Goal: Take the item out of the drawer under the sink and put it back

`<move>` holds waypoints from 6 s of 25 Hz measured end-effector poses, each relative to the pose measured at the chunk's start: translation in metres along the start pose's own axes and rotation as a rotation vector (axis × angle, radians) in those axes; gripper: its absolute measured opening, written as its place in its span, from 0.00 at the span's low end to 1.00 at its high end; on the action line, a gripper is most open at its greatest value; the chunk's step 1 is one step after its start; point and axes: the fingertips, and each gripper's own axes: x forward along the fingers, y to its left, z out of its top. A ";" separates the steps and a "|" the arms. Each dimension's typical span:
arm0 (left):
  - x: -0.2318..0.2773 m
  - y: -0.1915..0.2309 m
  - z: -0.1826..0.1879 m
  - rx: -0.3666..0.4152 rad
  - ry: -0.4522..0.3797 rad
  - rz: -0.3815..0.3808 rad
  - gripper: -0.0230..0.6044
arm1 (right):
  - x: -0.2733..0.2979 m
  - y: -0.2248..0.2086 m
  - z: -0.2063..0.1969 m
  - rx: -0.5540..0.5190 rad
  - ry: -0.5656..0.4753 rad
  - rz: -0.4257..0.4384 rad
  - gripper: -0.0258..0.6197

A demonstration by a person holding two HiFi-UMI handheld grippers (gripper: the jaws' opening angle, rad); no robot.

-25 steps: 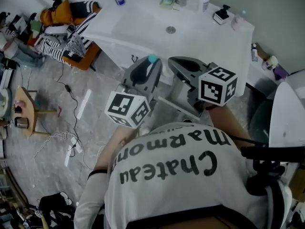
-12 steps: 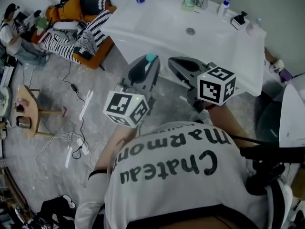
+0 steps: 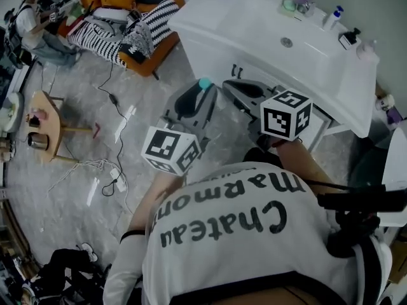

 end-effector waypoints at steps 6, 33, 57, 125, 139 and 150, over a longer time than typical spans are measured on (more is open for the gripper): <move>-0.028 0.034 -0.006 -0.005 0.002 0.067 0.19 | 0.042 0.020 -0.004 -0.043 0.064 0.054 0.05; 0.088 0.201 0.011 0.005 0.032 0.053 0.20 | 0.210 -0.094 0.073 -0.088 0.139 0.088 0.05; 0.252 0.298 0.021 -0.060 0.043 -0.060 0.20 | 0.266 -0.259 0.158 -0.003 0.036 -0.064 0.05; 0.425 0.346 -0.068 0.026 0.341 -0.595 0.20 | 0.272 -0.415 0.164 0.328 -0.251 -0.570 0.05; 0.411 0.340 -0.070 0.086 0.336 -0.565 0.20 | 0.269 -0.402 0.166 0.304 -0.239 -0.547 0.05; 0.410 0.340 -0.071 0.092 0.344 -0.545 0.20 | 0.265 -0.393 0.169 0.287 -0.224 -0.540 0.05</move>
